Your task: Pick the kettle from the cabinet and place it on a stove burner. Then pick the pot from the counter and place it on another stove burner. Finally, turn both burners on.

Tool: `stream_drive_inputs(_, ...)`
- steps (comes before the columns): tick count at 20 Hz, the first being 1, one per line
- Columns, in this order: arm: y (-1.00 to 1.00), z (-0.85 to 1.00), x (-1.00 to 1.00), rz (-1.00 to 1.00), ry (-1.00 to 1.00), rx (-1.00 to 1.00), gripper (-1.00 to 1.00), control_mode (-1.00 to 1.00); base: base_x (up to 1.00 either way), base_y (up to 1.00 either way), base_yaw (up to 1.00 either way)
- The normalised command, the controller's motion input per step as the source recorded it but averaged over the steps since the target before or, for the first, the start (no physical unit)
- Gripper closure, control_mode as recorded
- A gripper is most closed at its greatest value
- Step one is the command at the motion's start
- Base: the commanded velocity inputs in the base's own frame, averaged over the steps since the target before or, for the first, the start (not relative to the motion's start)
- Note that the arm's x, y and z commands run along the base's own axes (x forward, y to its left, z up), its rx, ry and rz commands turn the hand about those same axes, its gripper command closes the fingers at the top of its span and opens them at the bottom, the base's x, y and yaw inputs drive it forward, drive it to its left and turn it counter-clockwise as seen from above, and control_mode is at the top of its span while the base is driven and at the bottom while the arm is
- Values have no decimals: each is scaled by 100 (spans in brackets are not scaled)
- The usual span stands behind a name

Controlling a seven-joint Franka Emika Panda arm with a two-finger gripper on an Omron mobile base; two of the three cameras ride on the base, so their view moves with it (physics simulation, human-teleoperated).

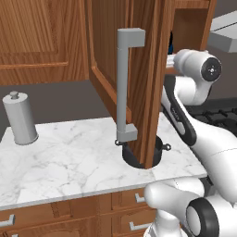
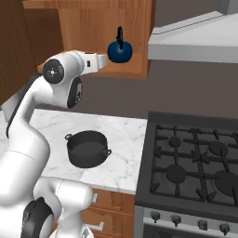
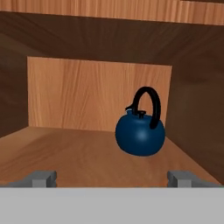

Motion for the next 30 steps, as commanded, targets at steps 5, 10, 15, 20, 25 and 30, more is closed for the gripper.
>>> stream_drive_inputs(5,-9,3,26,0,0,0,-100,-100,0,0,0)
stream_drive_inputs(10,-7,0,28,0,0,0,-100,-100,0,0,0)
stream_drive_inputs(15,-25,0,23,-2,0,0,-100,-100,0,0,0)
stream_drive_inputs(20,-22,0,5,-2,0,0,-100,-100,0,0,0)
stream_drive_inputs(25,0,9,32,-12,0,0,-100,-100,0,0,0)
stream_drive_inputs(30,0,8,35,-12,0,0,-100,-100,0,0,0)
